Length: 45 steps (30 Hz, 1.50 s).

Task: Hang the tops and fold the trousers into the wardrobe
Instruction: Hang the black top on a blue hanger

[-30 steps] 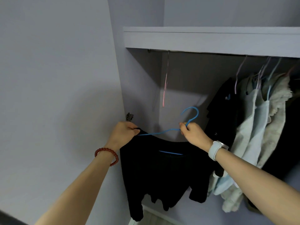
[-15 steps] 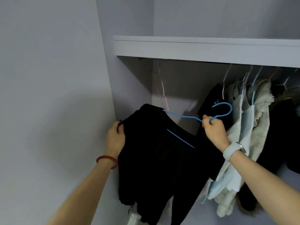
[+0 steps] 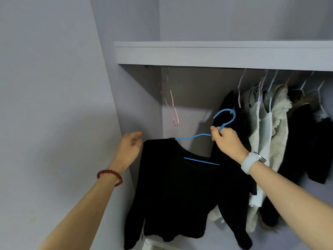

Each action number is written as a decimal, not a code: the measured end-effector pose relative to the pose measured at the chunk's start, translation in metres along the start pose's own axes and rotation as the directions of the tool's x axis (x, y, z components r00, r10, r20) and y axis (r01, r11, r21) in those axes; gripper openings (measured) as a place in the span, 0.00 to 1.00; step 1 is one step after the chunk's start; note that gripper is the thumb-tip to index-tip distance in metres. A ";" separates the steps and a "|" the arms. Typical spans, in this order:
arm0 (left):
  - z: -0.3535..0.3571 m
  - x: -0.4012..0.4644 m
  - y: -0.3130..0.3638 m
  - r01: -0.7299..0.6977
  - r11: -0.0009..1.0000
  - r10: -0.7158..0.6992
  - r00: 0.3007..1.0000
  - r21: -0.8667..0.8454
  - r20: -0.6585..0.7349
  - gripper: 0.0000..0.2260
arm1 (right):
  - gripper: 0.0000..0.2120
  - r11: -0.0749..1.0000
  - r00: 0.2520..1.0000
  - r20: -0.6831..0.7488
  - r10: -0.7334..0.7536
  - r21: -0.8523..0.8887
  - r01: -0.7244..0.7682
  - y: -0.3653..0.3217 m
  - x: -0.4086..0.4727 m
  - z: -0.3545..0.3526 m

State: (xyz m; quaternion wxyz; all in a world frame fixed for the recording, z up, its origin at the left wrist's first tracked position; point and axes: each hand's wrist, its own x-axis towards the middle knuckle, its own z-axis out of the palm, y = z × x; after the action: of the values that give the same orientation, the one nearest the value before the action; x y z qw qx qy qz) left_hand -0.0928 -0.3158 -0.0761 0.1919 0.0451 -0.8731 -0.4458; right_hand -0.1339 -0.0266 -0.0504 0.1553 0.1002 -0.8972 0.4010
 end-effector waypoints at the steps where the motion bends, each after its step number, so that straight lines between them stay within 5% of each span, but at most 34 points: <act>1: 0.004 -0.002 0.003 -0.090 0.991 0.086 0.995 0.099 0.046 0.15 | 0.20 1.000 1.000 0.022 -0.005 -0.006 0.006 -0.003 -0.001 0.002; 3: 0.017 -0.007 0.007 -0.266 0.893 0.201 0.957 0.362 0.208 0.22 | 0.20 1.000 0.997 0.074 -0.021 -0.016 0.022 -0.012 -0.002 0.004; 5: 0.027 -0.011 0.014 -0.364 0.772 0.258 0.929 0.520 0.267 0.19 | 0.22 0.999 0.994 0.106 -0.032 -0.007 0.033 -0.020 -0.001 0.004; 10: 0.037 -0.016 0.016 -0.530 0.766 0.512 0.845 0.364 0.153 0.20 | 0.23 0.999 0.987 0.151 -0.050 -0.003 0.051 -0.033 -0.002 0.000; 14: 0.039 -0.017 0.010 -0.487 0.831 0.476 0.873 0.267 0.112 0.16 | 0.18 0.993 0.975 0.198 -0.103 0.077 0.089 -0.045 -0.006 0.003; 17: 0.031 -0.016 -0.001 -0.400 0.895 0.409 0.913 0.200 -0.005 0.12 | 0.10 0.975 0.990 0.089 -0.113 0.204 0.092 -0.028 -0.006 0.002; 20: 0.019 -0.020 -0.012 -0.375 0.909 0.389 0.920 0.180 -0.051 0.10 | 0.16 0.999 0.999 0.002 -0.049 -0.022 0.049 0.011 -0.017 -0.009; 22: 0.013 -0.021 -0.020 -0.333 0.926 0.348 0.936 0.180 -0.058 0.09 | 0.16 0.982 0.994 0.105 0.000 -0.188 0.020 0.031 -0.030 -0.014; 27: 0.019 -0.010 -0.033 -0.282 0.948 0.278 0.960 0.149 0.046 0.08 | 0.10 0.866 0.927 0.349 -0.139 -0.411 0.284 0.042 -0.052 -0.022; 30: 0.034 0.008 -0.024 -0.282 0.940 0.254 0.954 0.191 0.158 0.07 | 0.11 0.824 0.924 0.373 -0.084 -0.496 0.275 0.041 -0.056 -0.030; 34: 0.048 0.029 -0.002 -0.234 0.924 0.168 0.959 0.303 0.227 0.14 | 0.10 0.847 0.984 0.143 -0.102 -0.507 0.161 0.030 -0.067 -0.026; 37: 0.052 0.036 0.015 -0.286 0.922 0.226 0.945 0.261 0.236 0.22 | 0.12 0.929 0.999 0.009 0.044 -0.368 -0.037 0.015 -0.070 -0.009; 42: 0.052 0.042 0.045 -0.344 0.907 0.306 0.935 0.243 0.182 0.22 | 0.18 0.938 0.927 -0.148 0.343 -0.001 -0.347 -0.008 -0.051 0.014; 45: 0.051 0.049 0.070 -0.389 0.866 0.387 0.920 0.314 0.071 0.22 | 0.12 0.921 0.917 -0.181 0.356 -0.101 -0.377 -0.023 -0.030 0.012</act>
State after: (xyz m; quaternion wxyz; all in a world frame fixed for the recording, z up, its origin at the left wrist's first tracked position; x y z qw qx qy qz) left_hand -0.1502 -0.2476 -0.0331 0.2648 -0.1015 -0.9259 -0.2497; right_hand -0.1018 -0.0495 -0.0529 0.1549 -0.1130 -0.9095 0.3687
